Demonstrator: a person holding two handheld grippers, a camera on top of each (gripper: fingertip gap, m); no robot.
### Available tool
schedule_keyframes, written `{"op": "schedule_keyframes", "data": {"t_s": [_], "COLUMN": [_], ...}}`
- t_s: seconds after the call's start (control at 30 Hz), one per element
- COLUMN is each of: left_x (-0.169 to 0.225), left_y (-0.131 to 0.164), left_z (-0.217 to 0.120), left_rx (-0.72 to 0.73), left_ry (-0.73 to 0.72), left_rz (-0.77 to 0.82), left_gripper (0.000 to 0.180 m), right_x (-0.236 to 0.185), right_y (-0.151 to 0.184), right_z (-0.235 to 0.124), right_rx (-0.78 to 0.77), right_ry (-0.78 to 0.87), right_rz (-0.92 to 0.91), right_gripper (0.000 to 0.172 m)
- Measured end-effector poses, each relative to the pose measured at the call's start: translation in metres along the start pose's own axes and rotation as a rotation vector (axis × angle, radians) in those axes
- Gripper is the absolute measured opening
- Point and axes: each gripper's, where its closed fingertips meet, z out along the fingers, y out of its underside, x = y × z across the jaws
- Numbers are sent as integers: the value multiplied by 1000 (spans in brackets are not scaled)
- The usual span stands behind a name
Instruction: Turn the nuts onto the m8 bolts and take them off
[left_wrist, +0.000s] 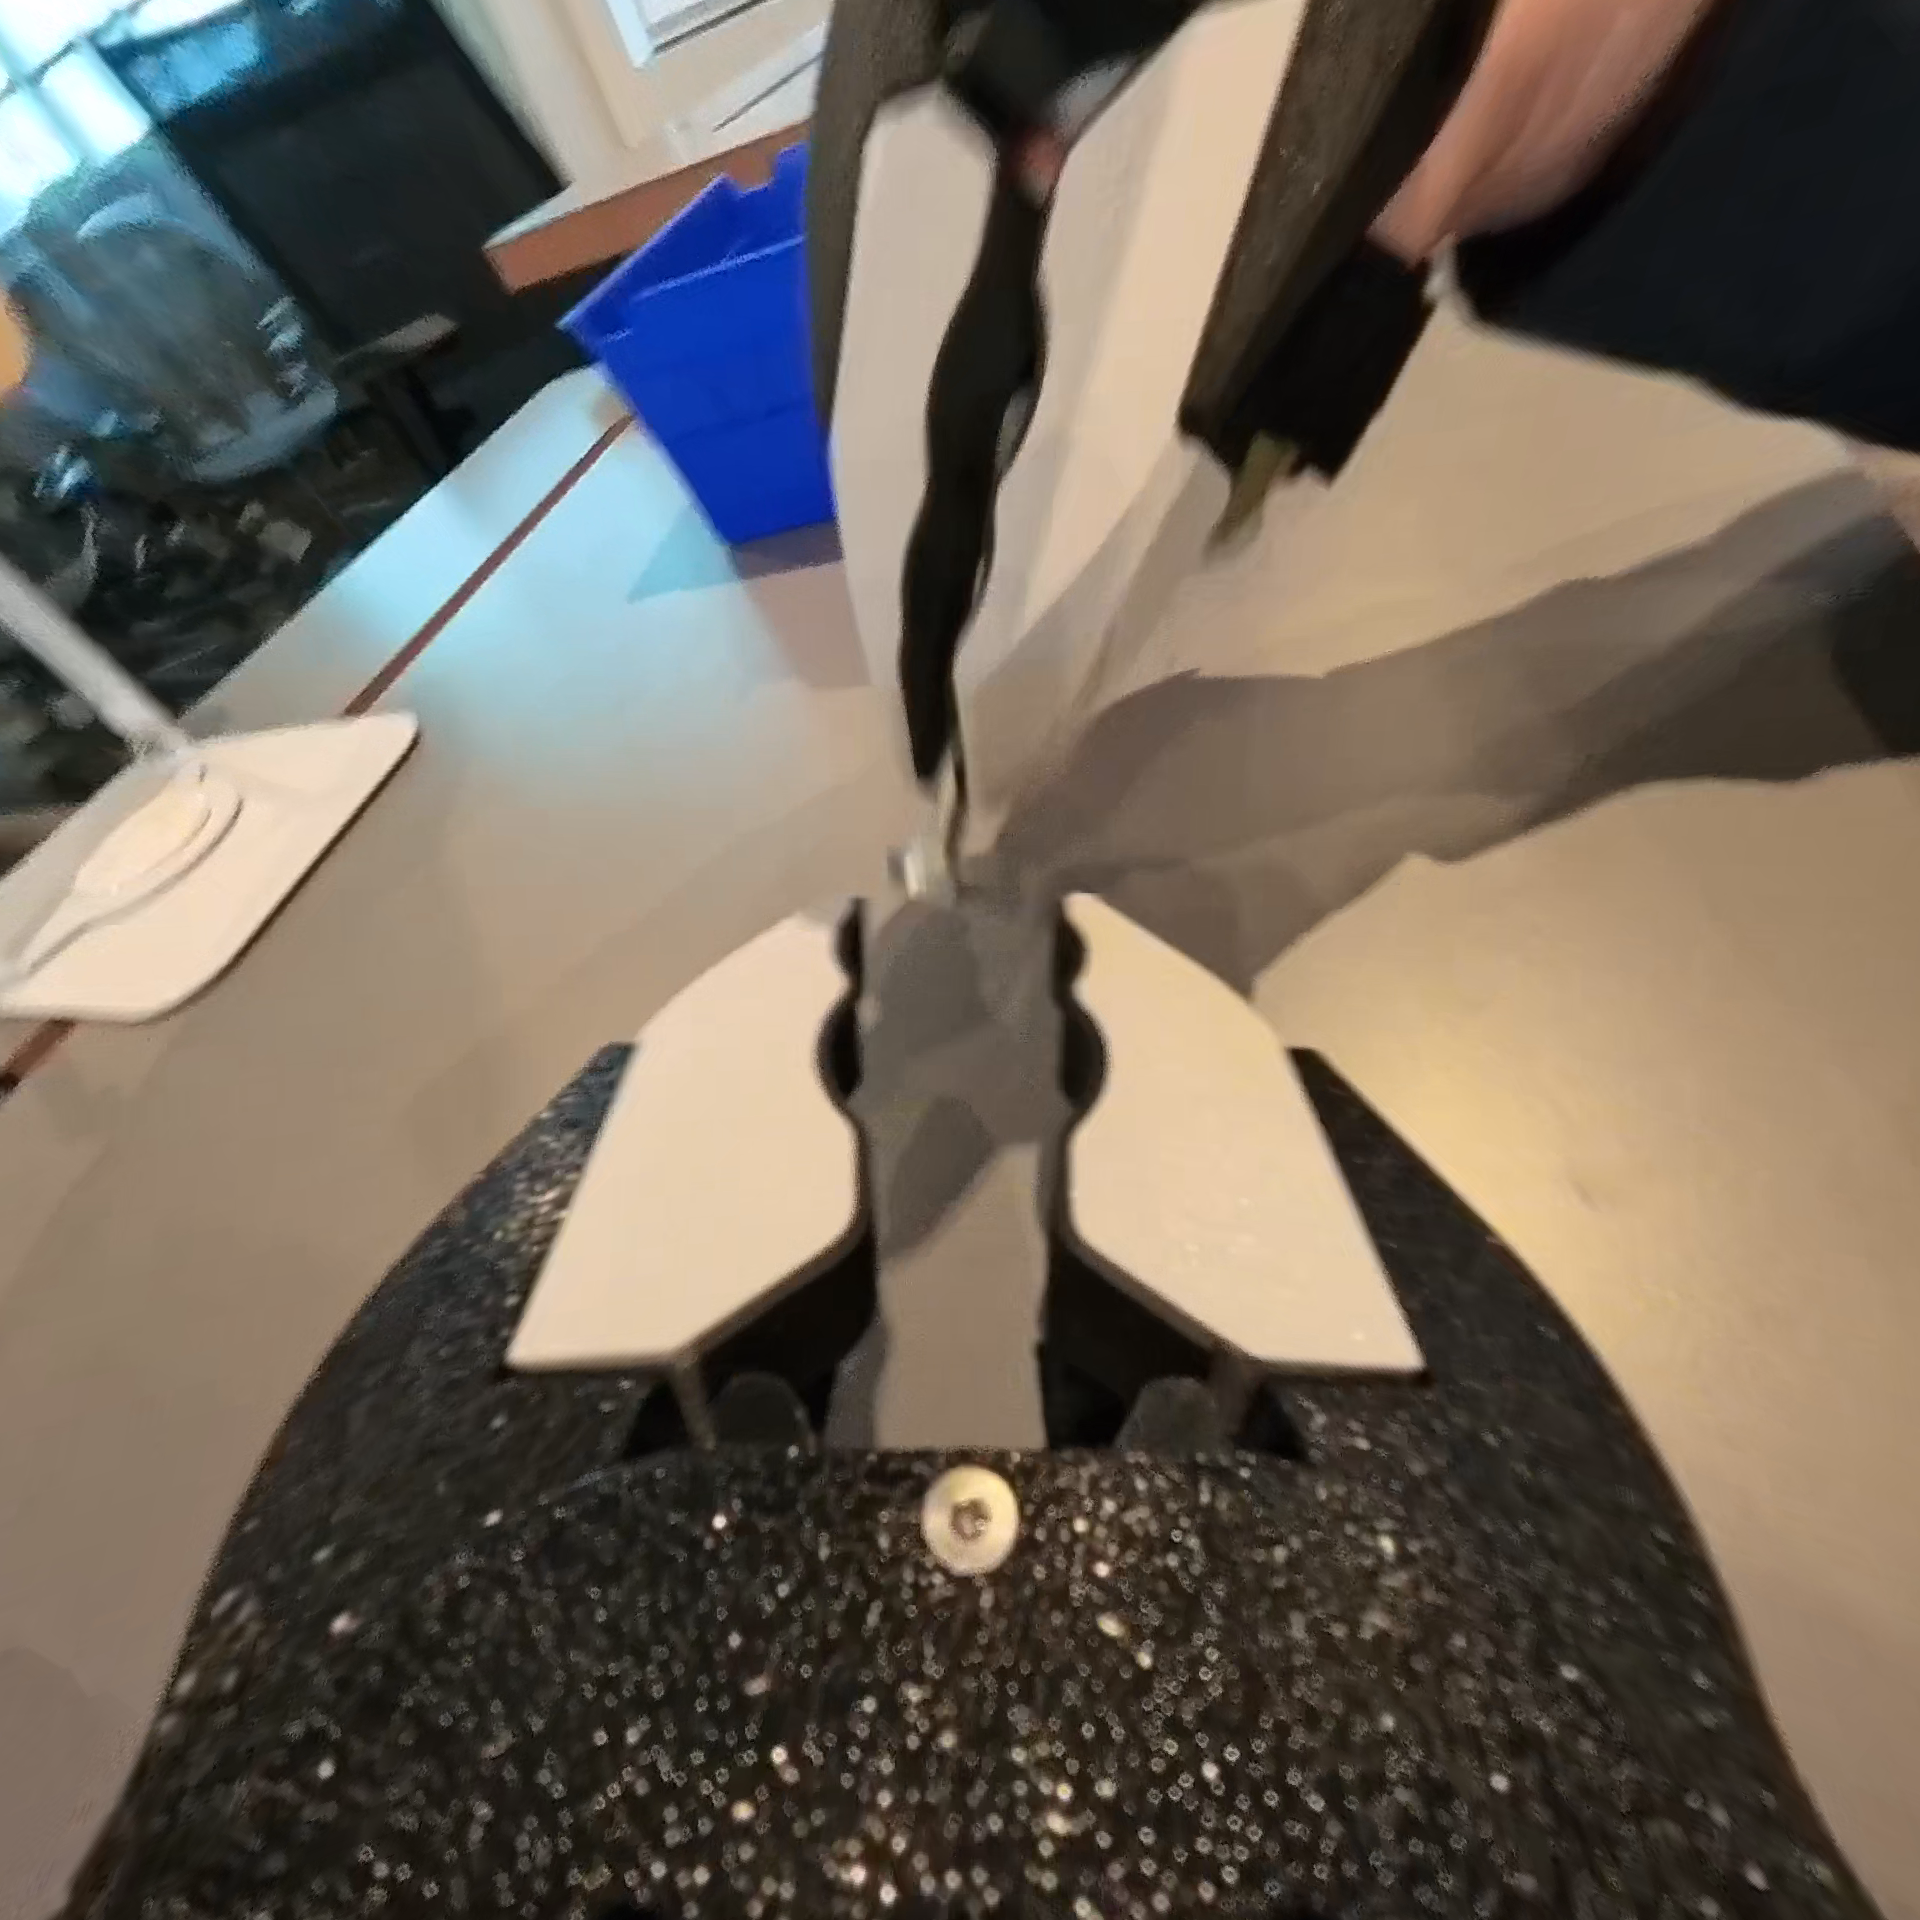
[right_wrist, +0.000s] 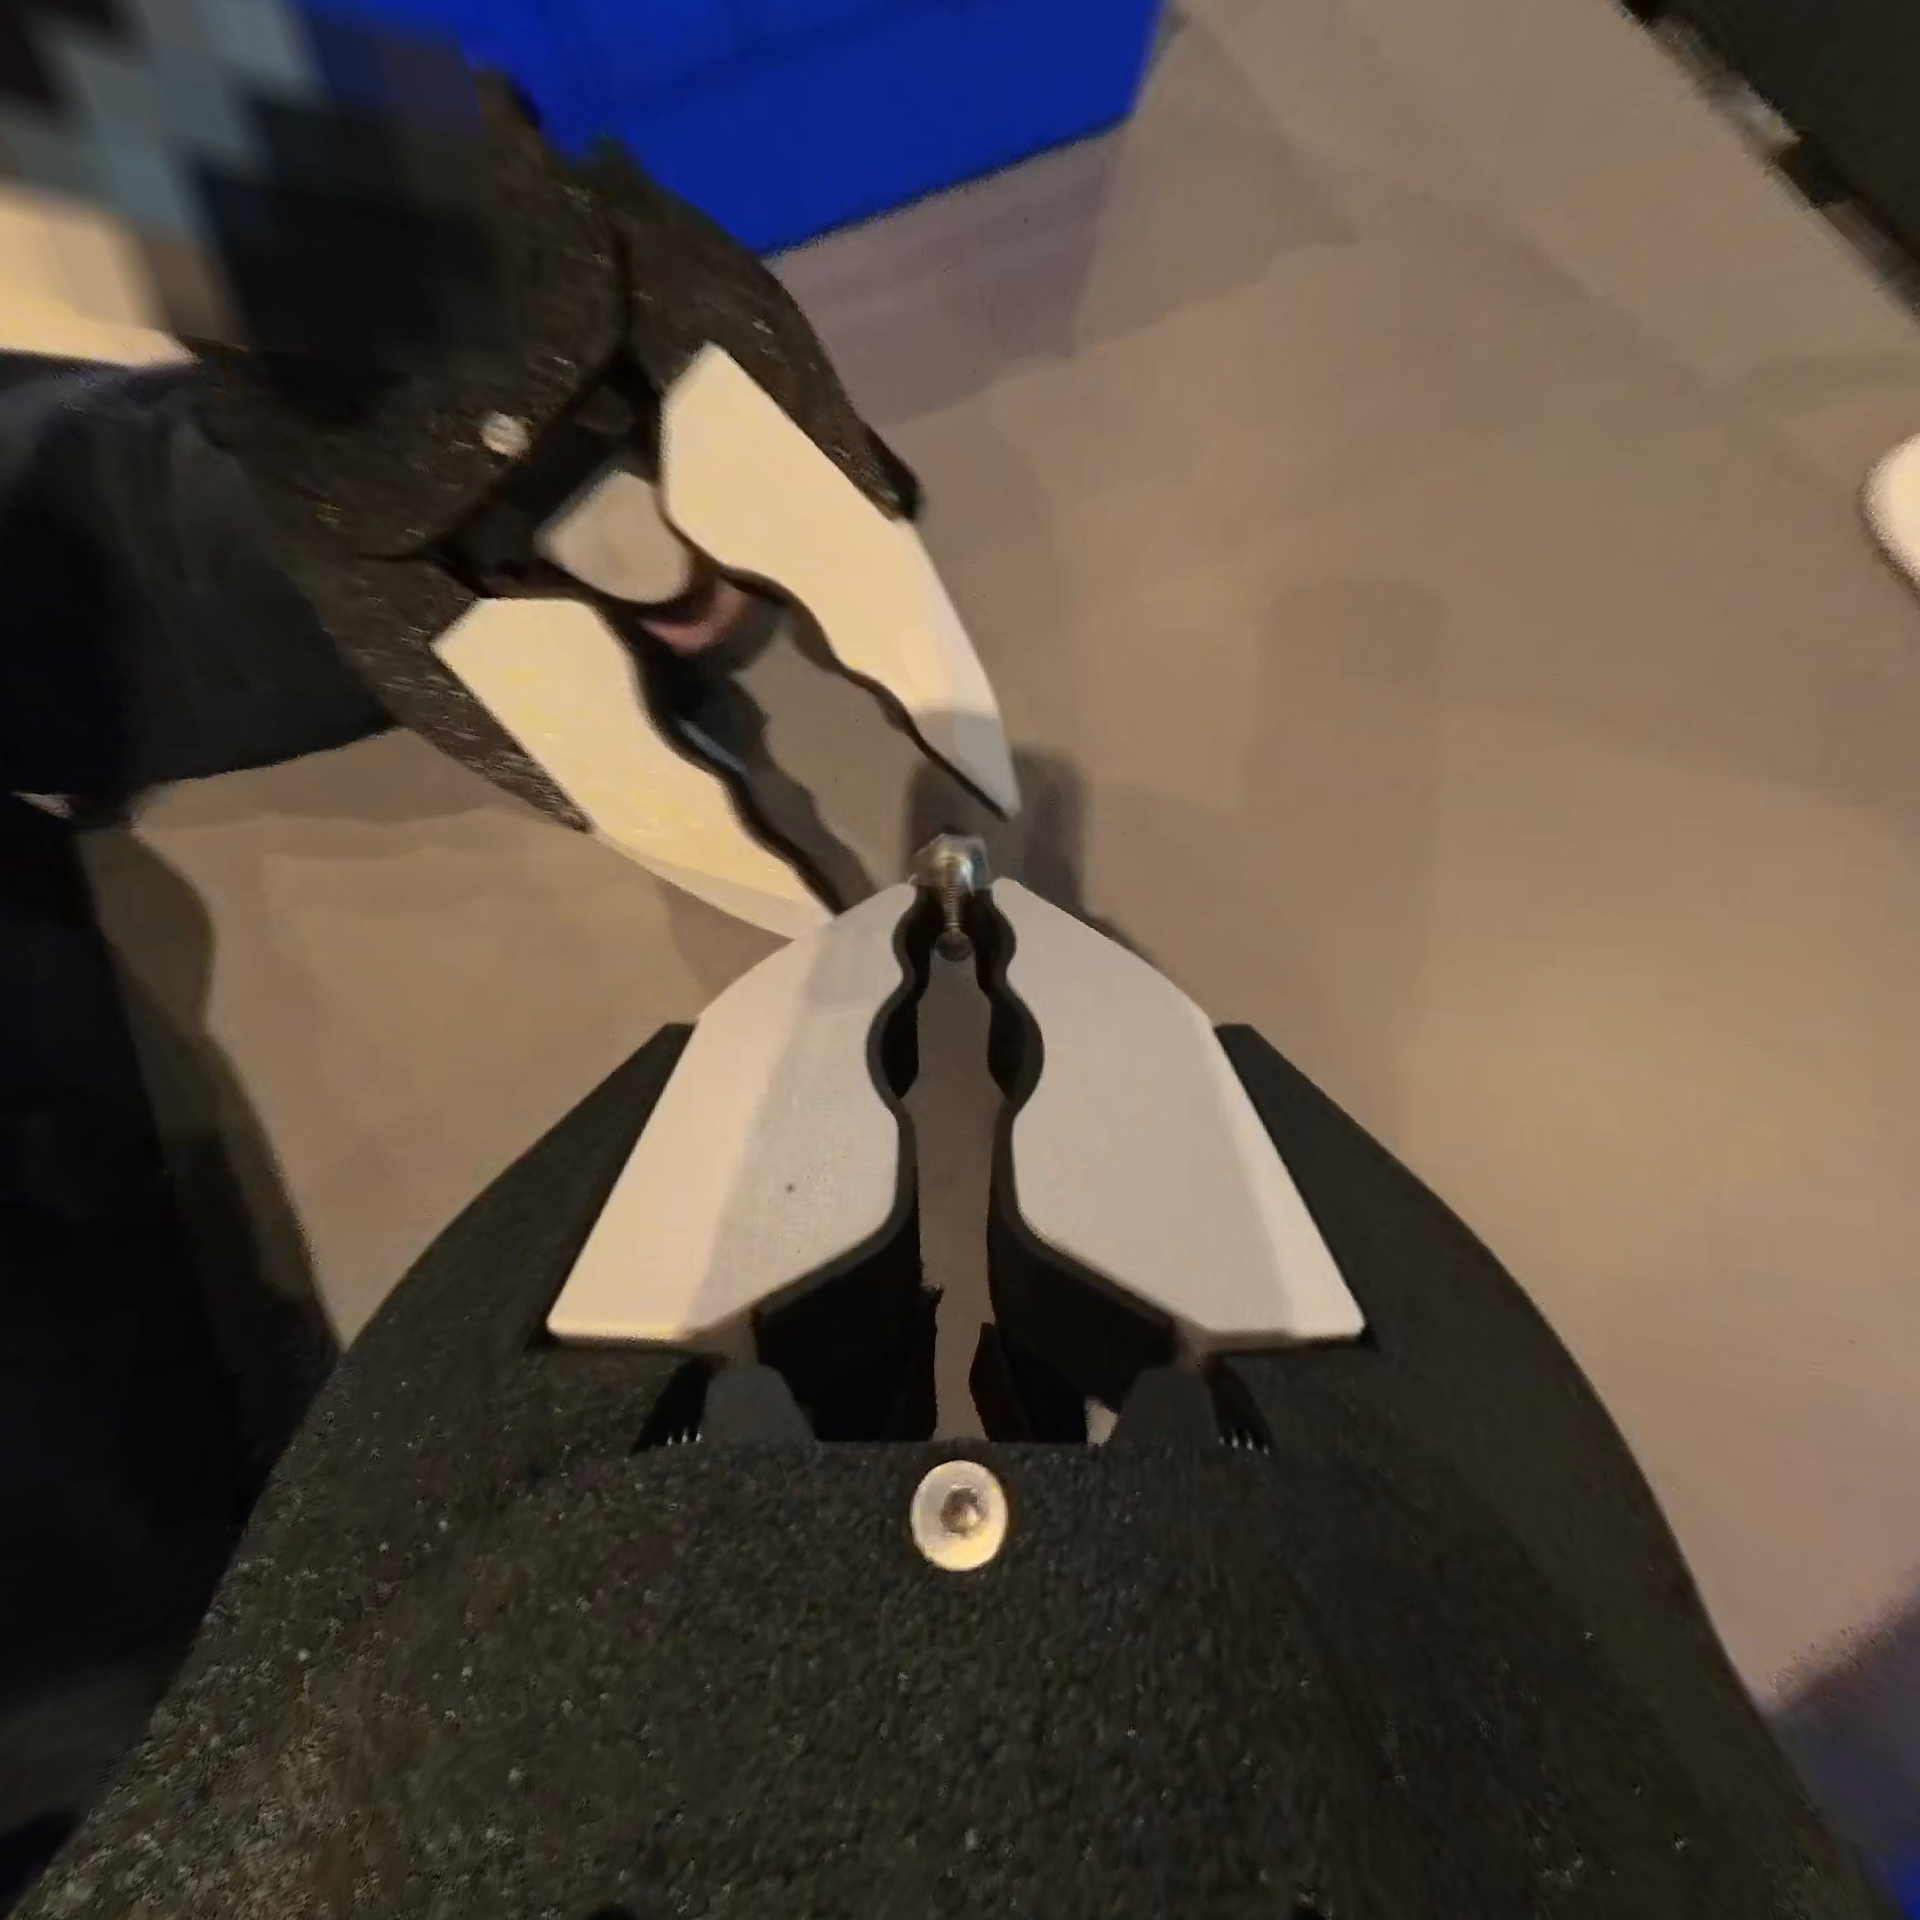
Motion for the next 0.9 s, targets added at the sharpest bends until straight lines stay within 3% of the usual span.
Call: {"op": "schedule_keyframes", "data": {"t_s": [0.07, 0.2, 0.27, 0.37, 0.5, 0.67, 0.8, 0.9], "left_x": [-7, -26, -33, -35, -34, -37, -38, -38], "left_y": [4, 23, 37, 47, 46, 43, 44, 43], "left_z": [0, -2, -4, -4, -3, -6, -6, -6], "left_rx": [-39, -177, -270, -345, -343, -324, -321, -320], "left_ry": [-40, -171, -223, -239, -233, -251, -251, -256], "left_rz": [-42, -76, -90, -111, -132, -121, -132, -124], "left_gripper": [44, 36, 30, 28, 27, 24, 24, 23], "right_x": [29, 117, 160, 214, 259, 271, 279, 279], "right_y": [1, 14, 26, 64, 124, 178, 186, 165], "right_z": [-19, -95, -143, -190, -194, -173, -167, -185], "right_rx": [-40, -183, -256, -397, -582, -743, -726, -680], "right_ry": [141, 525, 680, 752, 674, 569, 608, 732], "right_rz": [-11, -2, 73, 270, 441, 507, 506, 472], "right_gripper": [8, 8, 7, 7, 7, 7, 16, 25]}}
